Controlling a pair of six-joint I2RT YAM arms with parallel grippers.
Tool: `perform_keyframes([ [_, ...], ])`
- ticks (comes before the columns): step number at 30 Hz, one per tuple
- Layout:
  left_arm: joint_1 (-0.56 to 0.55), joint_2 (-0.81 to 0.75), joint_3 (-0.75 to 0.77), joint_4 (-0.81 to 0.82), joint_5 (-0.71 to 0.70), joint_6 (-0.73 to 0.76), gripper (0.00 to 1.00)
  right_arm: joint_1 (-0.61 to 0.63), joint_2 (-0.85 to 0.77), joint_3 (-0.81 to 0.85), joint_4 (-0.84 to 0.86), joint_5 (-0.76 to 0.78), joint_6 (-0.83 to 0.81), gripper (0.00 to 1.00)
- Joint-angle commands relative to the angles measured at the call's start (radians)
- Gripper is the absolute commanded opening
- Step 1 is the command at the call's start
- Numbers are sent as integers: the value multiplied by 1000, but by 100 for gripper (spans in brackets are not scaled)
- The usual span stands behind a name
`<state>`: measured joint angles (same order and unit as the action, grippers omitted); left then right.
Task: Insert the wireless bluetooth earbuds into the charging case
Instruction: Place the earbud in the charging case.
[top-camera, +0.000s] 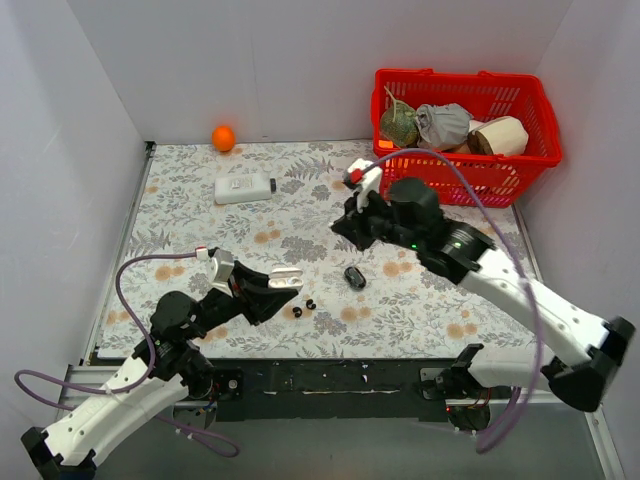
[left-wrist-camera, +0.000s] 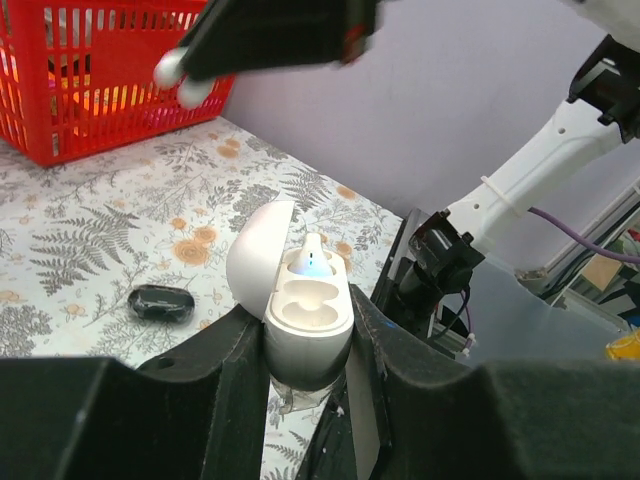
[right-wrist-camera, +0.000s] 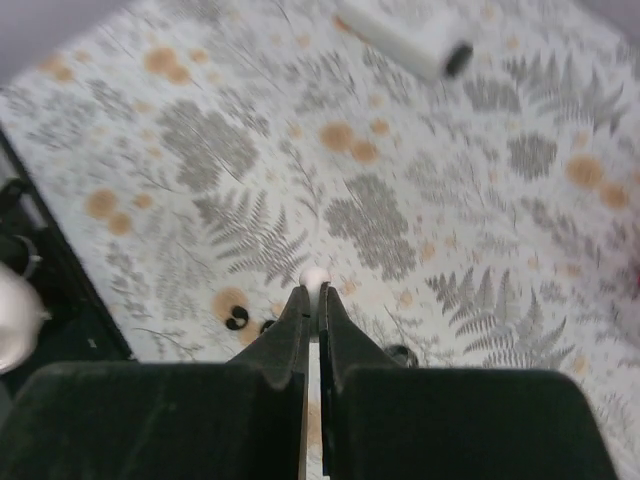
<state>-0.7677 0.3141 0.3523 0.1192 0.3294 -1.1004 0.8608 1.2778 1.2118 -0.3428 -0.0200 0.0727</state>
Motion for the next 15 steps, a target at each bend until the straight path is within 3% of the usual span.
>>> perform_keyframes([
  [1,-2,58,37,120,52,71,0,40,-161,71,-64,-210,-125,1],
  [5,-1,189,69,238,204,106,0,116,-242,89,-75,-377,-154,1],
  [9,1,345,174,247,406,132,0,173,-259,123,-148,-363,-186,1],
  [15,5,471,244,247,511,169,0,188,-282,115,-157,-371,-195,1],
])
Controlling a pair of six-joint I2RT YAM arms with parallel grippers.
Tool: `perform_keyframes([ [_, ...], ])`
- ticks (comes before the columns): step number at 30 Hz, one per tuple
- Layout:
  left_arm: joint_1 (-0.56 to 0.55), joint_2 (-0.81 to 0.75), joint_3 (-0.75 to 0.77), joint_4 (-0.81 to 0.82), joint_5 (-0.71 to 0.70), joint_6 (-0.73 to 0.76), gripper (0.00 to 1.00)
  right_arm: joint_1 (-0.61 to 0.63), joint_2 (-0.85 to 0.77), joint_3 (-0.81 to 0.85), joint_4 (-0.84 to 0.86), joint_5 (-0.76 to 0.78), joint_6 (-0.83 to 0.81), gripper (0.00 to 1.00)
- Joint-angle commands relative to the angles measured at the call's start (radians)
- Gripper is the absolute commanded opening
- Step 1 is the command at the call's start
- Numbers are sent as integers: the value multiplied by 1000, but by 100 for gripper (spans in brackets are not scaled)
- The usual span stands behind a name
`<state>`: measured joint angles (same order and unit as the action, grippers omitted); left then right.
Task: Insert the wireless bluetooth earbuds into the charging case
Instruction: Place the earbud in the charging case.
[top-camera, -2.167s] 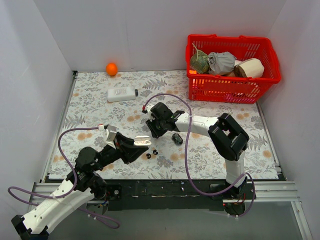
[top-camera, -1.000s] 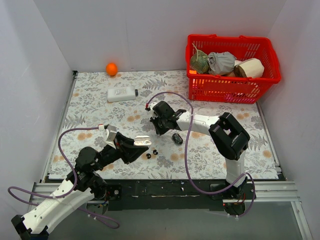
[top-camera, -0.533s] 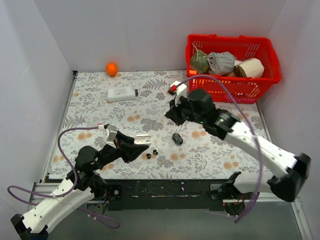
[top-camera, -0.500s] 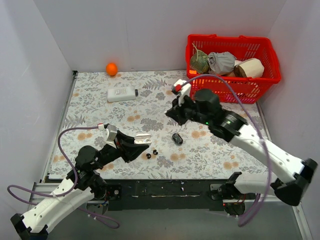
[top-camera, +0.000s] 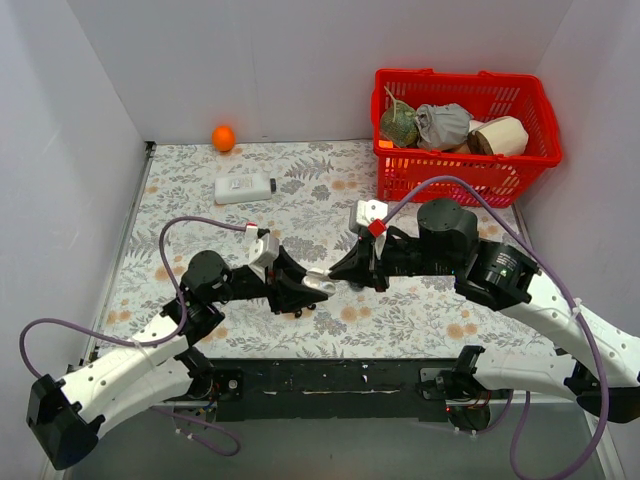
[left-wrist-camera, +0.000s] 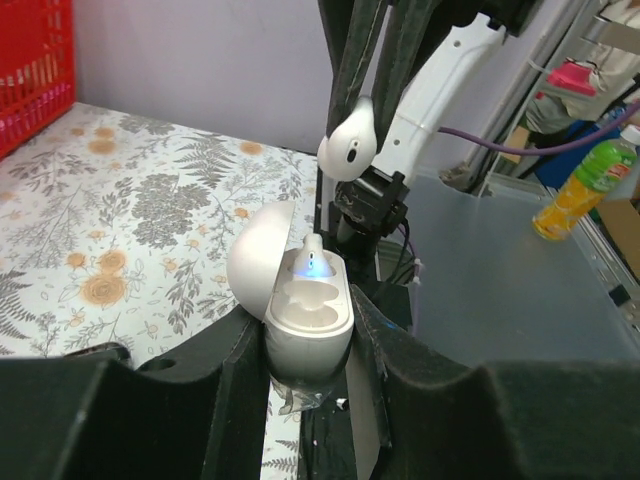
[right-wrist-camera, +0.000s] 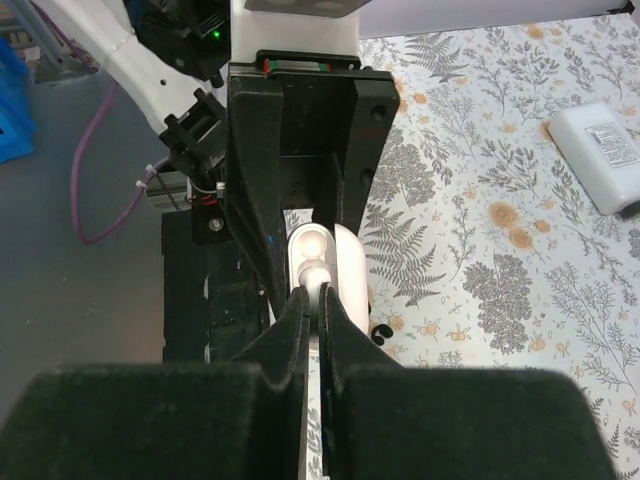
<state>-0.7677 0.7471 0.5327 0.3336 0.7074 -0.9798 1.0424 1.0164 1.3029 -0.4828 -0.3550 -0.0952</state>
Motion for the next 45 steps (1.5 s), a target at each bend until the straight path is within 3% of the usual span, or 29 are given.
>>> perform_keyframes([
  [1,5,47,78,32,157,52,0,7,-19,21,-16,-42,-25,1],
  [13,5,106,107,44,196,35,0,21,-9,-28,32,-104,9,1],
  [30,5,101,93,70,164,4,0,57,8,-85,135,24,57,1],
  [45,5,90,87,73,136,7,0,74,60,-40,30,65,28,1],
])
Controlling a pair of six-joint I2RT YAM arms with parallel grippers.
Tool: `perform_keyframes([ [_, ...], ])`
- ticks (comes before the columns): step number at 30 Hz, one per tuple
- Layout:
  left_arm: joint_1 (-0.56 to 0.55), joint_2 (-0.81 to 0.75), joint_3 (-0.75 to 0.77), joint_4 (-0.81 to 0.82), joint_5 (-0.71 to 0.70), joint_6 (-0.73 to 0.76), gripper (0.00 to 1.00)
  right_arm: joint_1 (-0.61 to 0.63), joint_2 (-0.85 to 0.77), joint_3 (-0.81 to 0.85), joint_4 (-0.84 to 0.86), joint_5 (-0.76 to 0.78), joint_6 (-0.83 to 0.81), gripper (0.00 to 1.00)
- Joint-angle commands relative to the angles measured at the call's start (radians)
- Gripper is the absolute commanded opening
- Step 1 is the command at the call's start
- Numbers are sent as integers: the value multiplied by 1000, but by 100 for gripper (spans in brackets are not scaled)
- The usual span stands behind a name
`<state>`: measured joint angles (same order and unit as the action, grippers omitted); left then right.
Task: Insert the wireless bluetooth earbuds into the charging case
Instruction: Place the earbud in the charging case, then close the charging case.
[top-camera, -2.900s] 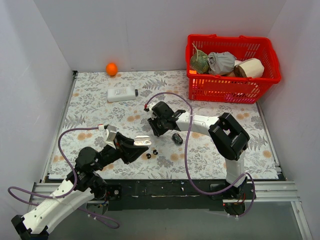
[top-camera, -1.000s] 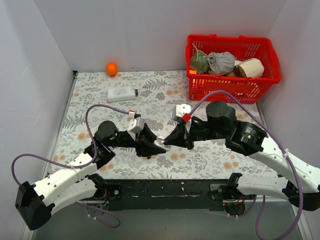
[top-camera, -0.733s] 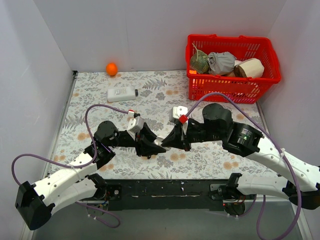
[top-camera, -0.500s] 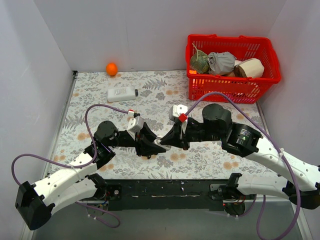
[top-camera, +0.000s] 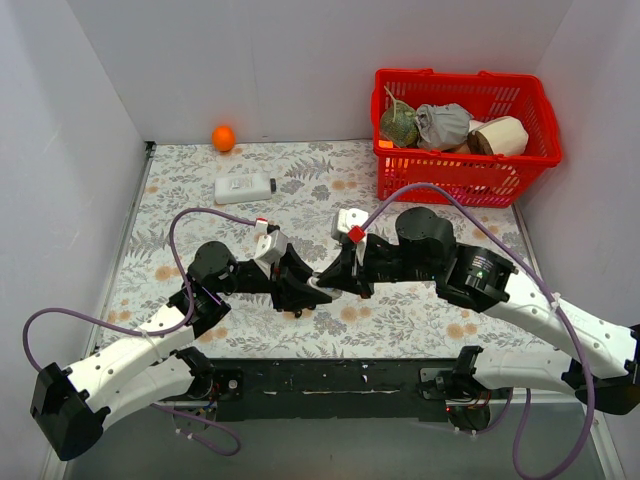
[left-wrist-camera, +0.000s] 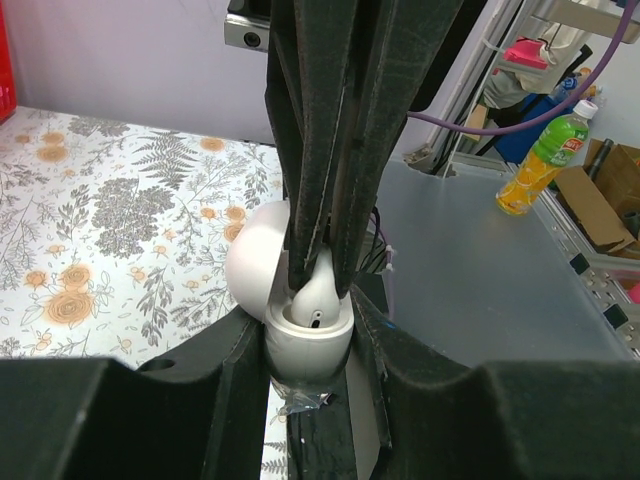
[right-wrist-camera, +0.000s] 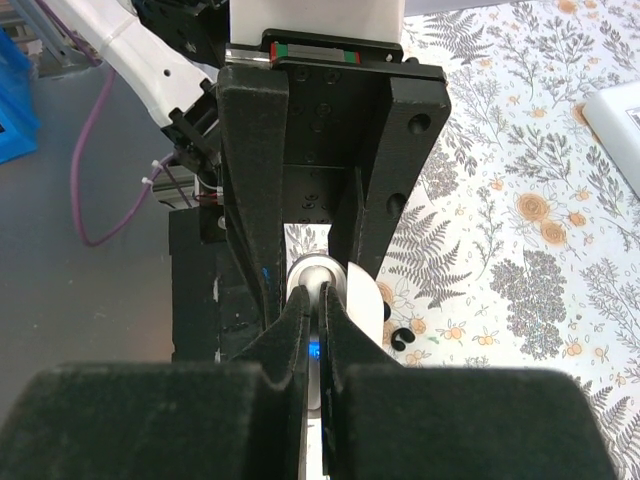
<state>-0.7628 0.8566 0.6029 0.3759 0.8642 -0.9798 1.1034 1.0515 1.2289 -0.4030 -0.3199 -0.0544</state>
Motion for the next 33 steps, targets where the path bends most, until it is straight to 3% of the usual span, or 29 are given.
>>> perform_keyframes([
  [1,0,-19,17,28,-24,9,0,13,27,37,-60,36,-13,1],
  [16,0,-44,-18,34,-42,6,0,13,41,102,-82,113,13,43],
  [22,0,-56,-37,34,-48,0,0,13,27,161,-71,127,27,49],
  [26,0,-65,-48,26,-56,-2,0,13,-48,158,-8,282,48,46],
  [29,0,-74,-55,27,-60,-5,0,7,-55,141,-22,463,89,26],
  [30,0,-80,-55,26,-65,-7,0,1,-41,145,-40,491,97,10],
  [31,0,-82,-55,24,-67,-5,0,-14,-28,150,-60,504,102,4],
  [33,0,-87,-57,20,-76,-3,0,-22,1,138,-88,486,110,1],
])
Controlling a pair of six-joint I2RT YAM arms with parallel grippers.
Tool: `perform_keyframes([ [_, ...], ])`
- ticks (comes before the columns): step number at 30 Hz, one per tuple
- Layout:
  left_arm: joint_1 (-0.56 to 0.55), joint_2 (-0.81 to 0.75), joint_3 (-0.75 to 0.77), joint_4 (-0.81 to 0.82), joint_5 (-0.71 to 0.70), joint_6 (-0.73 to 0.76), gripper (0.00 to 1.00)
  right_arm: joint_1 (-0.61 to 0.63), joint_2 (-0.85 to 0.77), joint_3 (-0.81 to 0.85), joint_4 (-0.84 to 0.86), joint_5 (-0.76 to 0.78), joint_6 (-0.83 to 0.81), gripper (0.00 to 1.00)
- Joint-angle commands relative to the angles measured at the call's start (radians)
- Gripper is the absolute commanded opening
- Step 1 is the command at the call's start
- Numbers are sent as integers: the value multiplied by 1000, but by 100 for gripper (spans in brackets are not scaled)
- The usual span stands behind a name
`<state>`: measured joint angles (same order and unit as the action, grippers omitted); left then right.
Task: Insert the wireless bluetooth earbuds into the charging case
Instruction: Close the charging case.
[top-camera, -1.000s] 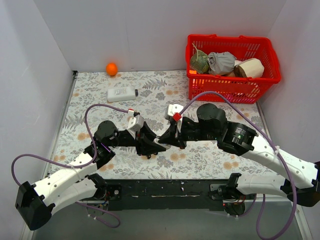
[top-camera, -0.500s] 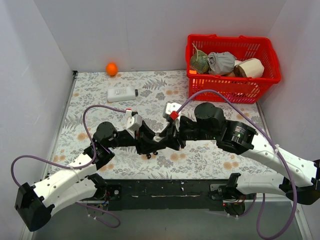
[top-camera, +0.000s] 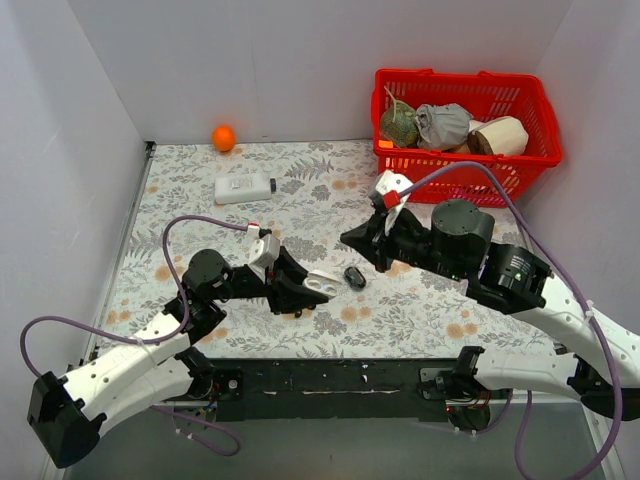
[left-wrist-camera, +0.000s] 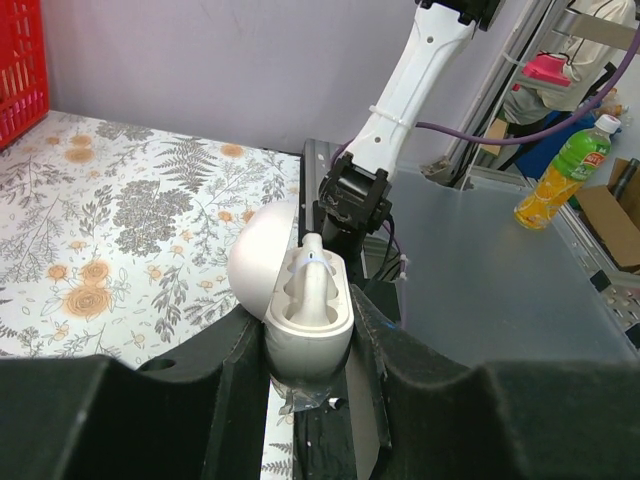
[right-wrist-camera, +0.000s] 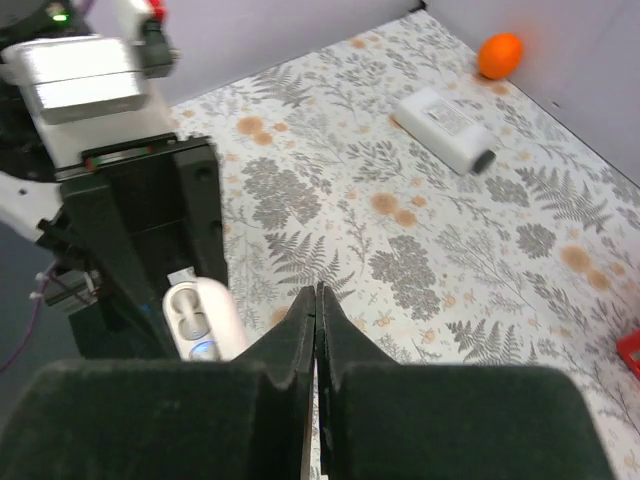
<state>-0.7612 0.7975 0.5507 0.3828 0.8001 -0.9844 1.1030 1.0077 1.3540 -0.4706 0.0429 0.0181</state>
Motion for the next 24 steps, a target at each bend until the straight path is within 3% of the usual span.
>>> perform_keyframes([
  [1,-1,-30,-2,4,-15,9,0,-22,48,2,-19,112,37,1],
  [14,-1,-40,-1,4,-85,24,0,-22,114,4,-33,-101,26,1],
  [24,-1,-32,-6,27,-119,24,0,1,123,-4,-37,-166,13,1],
])
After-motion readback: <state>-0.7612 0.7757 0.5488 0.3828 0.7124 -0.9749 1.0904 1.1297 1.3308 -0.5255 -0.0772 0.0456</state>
